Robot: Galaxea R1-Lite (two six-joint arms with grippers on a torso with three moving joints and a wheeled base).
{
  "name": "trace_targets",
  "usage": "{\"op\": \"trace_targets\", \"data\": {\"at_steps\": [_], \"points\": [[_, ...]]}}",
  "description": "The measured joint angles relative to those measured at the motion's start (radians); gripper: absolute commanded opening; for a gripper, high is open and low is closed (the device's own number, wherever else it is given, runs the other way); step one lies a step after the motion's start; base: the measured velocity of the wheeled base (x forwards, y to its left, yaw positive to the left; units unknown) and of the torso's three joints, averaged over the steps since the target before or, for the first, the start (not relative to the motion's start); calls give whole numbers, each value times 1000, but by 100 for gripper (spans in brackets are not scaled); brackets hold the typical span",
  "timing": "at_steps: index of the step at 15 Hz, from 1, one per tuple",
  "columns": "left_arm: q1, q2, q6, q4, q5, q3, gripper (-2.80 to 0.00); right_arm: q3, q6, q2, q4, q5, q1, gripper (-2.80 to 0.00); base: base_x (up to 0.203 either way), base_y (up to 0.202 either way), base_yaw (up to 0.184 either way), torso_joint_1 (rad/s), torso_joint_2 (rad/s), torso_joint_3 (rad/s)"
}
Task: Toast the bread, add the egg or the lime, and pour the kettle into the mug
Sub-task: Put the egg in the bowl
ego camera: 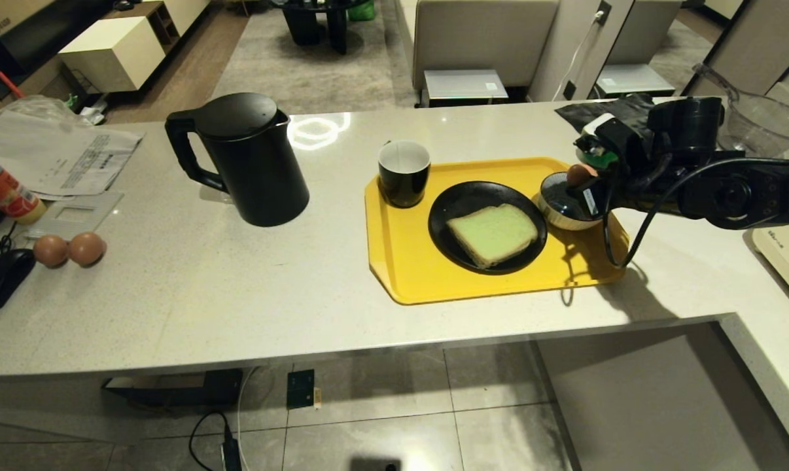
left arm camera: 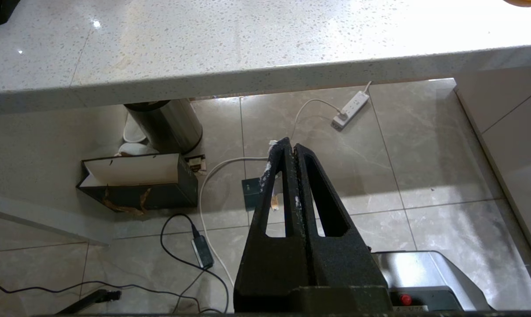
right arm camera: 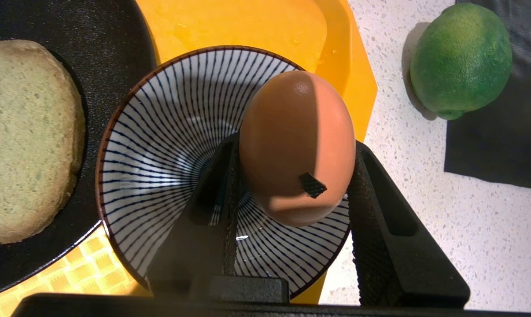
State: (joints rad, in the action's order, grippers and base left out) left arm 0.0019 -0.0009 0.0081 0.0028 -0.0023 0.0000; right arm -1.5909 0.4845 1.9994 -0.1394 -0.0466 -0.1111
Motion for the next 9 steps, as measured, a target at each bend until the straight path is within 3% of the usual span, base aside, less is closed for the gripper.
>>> {"op": "trace_targets", "data": {"at_steps": [9], "points": [[0, 0, -1, 0, 0, 0, -280, 5, 36, 2, 0, 2, 11, -280, 0, 0, 0, 0, 0, 0]]}}
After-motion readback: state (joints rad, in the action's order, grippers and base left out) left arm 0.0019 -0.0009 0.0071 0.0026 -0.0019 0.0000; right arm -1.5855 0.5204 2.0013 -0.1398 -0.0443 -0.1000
